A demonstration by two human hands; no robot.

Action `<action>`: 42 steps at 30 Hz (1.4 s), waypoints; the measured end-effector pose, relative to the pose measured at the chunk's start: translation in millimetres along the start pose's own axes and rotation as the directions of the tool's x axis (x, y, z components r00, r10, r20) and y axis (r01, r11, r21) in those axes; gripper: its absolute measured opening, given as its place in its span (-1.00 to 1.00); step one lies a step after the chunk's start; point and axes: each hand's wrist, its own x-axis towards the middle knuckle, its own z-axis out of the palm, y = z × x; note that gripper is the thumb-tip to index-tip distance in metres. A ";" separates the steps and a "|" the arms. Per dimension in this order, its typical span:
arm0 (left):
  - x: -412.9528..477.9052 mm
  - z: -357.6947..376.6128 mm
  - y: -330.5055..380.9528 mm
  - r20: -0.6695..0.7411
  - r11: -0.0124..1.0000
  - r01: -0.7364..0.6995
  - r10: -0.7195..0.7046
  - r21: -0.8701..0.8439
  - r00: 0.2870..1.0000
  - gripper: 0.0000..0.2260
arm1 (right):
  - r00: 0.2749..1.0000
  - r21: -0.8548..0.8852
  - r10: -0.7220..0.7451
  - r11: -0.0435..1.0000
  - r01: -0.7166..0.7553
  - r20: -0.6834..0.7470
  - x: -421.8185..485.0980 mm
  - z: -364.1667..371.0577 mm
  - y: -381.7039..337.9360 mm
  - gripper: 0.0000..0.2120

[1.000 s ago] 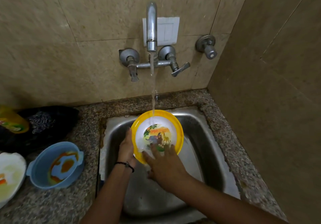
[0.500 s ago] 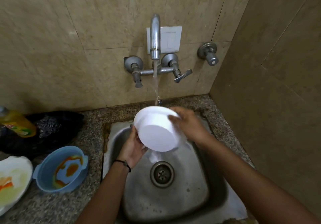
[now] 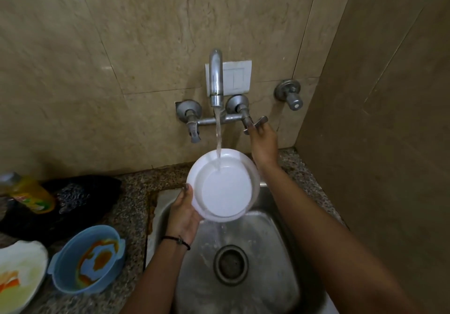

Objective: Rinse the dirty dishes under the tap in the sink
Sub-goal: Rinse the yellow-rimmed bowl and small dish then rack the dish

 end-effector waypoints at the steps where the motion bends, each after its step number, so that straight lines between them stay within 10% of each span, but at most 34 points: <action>1: -1.5 1.7 -0.3 -0.008 1.000 0.003 -0.003 0.000 1.000 -0.64 | 0.999 -0.010 0.000 1.000 0.000 -0.049 6.3 6.0 -2.0 -0.81; 6: -6.4 3.5 -0.9 -0.028 1.000 -0.009 0.009 -0.011 1.000 -0.61 | 0.980 -0.197 -0.107 0.978 0.072 -0.171 8.5 24.9 -8.3 -0.87; 14: -16.1 10.1 1.9 -0.050 0.998 -0.034 0.031 -0.055 0.998 -0.59 | 0.990 -0.367 -0.128 0.919 0.142 0.064 0.2 2.6 -6.0 -0.67; 26: -45.5 9.9 -11.4 -0.063 0.997 -0.037 0.032 -0.065 0.997 -0.68 | 0.841 -0.096 0.377 0.924 -0.370 0.388 -86.1 -64.0 63.3 -0.68; 36: -83.2 -35.6 -57.5 -0.277 0.953 0.250 -0.197 0.171 0.940 -0.74 | 0.717 -0.081 0.529 0.826 -0.558 0.454 -119.1 -92.8 119.5 -0.73; 42: -91.2 -27.3 -46.8 -0.174 0.950 0.197 -0.158 0.244 0.972 -0.75 | 0.861 -0.040 0.322 0.942 -0.334 0.394 -134.4 -90.7 71.2 -0.82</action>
